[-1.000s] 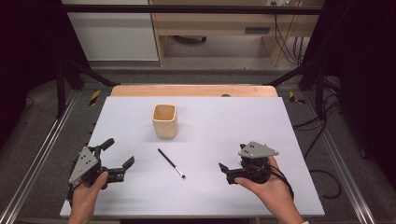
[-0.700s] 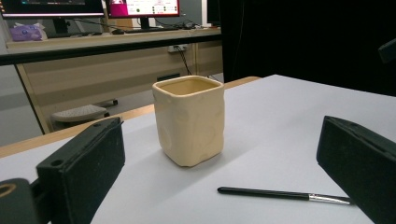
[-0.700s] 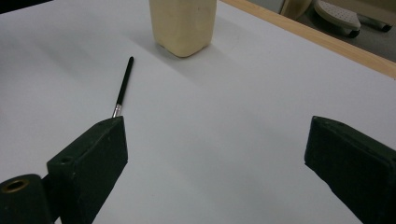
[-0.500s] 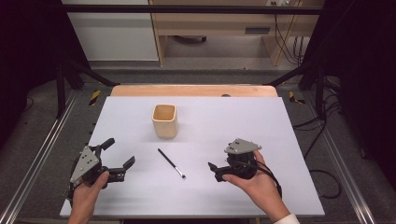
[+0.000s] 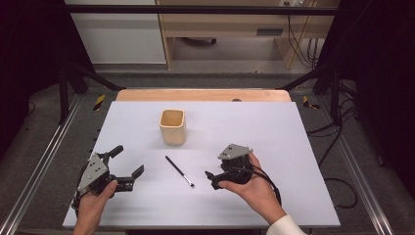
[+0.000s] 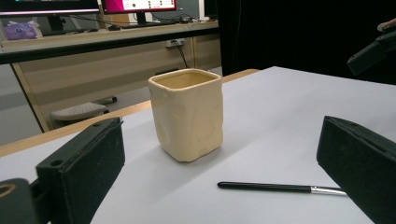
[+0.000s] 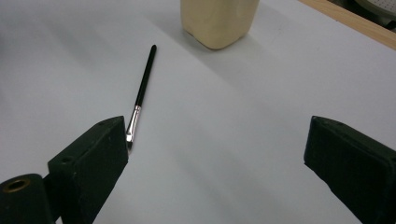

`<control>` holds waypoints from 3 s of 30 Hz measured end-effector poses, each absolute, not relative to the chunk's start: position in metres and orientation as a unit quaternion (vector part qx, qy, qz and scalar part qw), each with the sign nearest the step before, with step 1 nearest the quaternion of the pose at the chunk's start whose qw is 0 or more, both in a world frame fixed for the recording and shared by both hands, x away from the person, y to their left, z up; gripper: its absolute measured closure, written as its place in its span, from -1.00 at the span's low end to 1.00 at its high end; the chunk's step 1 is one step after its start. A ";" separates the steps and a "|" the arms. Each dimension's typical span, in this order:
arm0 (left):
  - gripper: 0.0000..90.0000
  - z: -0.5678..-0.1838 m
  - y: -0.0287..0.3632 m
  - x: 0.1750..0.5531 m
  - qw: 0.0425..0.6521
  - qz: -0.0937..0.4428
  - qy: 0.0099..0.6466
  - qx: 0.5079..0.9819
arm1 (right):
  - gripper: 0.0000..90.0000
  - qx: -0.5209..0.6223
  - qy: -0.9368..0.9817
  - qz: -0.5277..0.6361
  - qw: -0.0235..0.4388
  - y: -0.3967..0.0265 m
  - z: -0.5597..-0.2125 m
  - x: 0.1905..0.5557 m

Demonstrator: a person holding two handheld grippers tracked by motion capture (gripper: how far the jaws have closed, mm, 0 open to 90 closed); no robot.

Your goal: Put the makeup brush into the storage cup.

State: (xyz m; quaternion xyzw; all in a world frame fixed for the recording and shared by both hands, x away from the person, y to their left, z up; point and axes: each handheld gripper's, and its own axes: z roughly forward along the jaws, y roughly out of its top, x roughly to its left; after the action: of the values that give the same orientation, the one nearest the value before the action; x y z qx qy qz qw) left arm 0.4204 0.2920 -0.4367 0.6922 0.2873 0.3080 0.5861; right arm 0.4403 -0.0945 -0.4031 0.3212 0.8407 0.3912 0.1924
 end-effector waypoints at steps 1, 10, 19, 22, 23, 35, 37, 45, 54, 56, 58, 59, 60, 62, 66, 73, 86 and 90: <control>-0.98 -0.437 0.291 0.420 0.587 0.307 0.288 0.692 | -0.86 0.321 0.841 0.391 0.192 -0.095 -0.403 0.440; -0.98 -0.437 0.292 0.421 0.584 0.309 0.284 0.695 | -0.86 0.312 0.850 0.382 0.186 -0.077 -0.408 0.445; -0.98 -0.436 0.292 0.420 0.590 0.309 0.287 0.688 | -0.83 0.303 0.858 0.372 0.183 -0.057 -0.411 0.449; -0.98 -0.436 0.292 0.420 0.592 0.308 0.288 0.687 | -0.85 0.303 0.863 0.365 0.177 -0.048 -0.413 0.452; -0.98 -0.436 0.292 0.420 0.592 0.308 0.288 0.687 | -0.85 0.303 0.863 0.365 0.177 -0.048 -0.413 0.452; -0.98 -0.435 0.297 0.421 0.599 0.312 0.296 0.676 | -0.81 0.305 0.868 0.357 0.161 -0.025 -0.417 0.464; -0.98 -0.435 0.300 0.422 0.599 0.315 0.300 0.672 | -0.80 0.308 0.868 0.356 0.156 -0.021 -0.418 0.466; -0.98 -0.434 0.303 0.422 0.603 0.315 0.305 0.666 | -0.78 0.322 0.871 0.346 0.137 -0.013 -0.422 0.475; -0.98 -0.434 0.301 0.421 0.607 0.314 0.299 0.666 | -0.87 0.333 0.871 0.337 0.129 -0.011 -0.427 0.481; -0.98 -0.434 0.301 0.421 0.607 0.314 0.299 0.666 | -0.87 0.334 0.871 0.336 0.130 -0.010 -0.429 0.482; -0.98 -0.434 0.301 0.421 0.606 0.313 0.298 0.667 | -0.87 0.332 0.874 0.332 0.126 -0.008 -0.431 0.482; -0.98 -0.434 0.301 0.421 0.606 0.313 0.298 0.668 | -0.87 0.332 0.874 0.332 0.126 -0.008 -0.431 0.482; -0.98 -0.434 0.301 0.421 0.607 0.312 0.298 0.667 | -0.87 0.331 0.875 0.330 0.127 -0.007 -0.432 0.483; -0.98 -0.434 0.301 0.421 0.607 0.313 0.298 0.667 | -0.85 0.330 0.875 0.330 0.128 -0.006 -0.433 0.483; -0.98 -0.434 0.300 0.421 0.606 0.313 0.298 0.668 | -0.83 0.328 0.876 0.329 0.127 -0.004 -0.435 0.484; -0.98 -0.434 0.300 0.422 0.605 0.314 0.298 0.668 | -0.83 0.328 0.880 0.320 0.123 -0.001 -0.438 0.484; -0.98 -0.434 0.300 0.422 0.604 0.313 0.296 0.671 | -0.73 0.324 0.889 0.297 0.128 0.004 -0.444 0.483; -0.98 -0.434 0.301 0.421 0.603 0.315 0.298 0.670 | -0.72 0.322 0.891 0.293 0.128 0.005 -0.446 0.482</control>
State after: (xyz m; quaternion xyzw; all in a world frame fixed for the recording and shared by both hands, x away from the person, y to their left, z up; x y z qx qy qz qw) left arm 0.4213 0.3008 -0.4342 0.6698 0.2978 0.3150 0.6029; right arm 0.4822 0.0050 -0.4456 0.3224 0.8908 0.2933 0.1282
